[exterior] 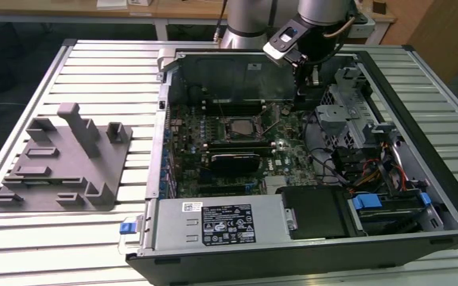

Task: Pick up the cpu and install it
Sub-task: 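Close the cpu cover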

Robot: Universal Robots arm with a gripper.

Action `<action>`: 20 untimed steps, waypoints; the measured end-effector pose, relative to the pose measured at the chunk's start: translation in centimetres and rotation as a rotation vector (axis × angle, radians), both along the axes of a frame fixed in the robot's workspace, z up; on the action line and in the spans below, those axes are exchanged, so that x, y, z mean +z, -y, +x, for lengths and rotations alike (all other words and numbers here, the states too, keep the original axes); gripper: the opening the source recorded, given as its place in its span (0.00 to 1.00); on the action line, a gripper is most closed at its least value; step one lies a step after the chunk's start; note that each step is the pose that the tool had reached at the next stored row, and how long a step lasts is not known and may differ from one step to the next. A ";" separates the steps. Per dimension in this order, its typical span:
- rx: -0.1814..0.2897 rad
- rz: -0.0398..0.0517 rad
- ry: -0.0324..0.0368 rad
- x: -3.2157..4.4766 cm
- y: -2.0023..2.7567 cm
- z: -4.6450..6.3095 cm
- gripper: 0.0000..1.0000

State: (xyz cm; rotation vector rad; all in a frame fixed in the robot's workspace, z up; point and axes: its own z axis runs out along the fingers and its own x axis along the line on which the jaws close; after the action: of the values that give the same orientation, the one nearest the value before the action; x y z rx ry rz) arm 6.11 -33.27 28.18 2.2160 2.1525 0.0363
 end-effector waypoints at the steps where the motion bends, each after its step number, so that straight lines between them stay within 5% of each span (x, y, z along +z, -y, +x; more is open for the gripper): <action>1: 0.000 0.0000 0.0000 -0.06 0.01 0.0 0.11; 20: 0.000 0.0001 0.0001 -0.72 0.06 -0.1 0.11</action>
State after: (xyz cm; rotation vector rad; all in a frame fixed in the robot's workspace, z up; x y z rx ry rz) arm 6.05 -33.33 27.45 2.2161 2.1525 0.0365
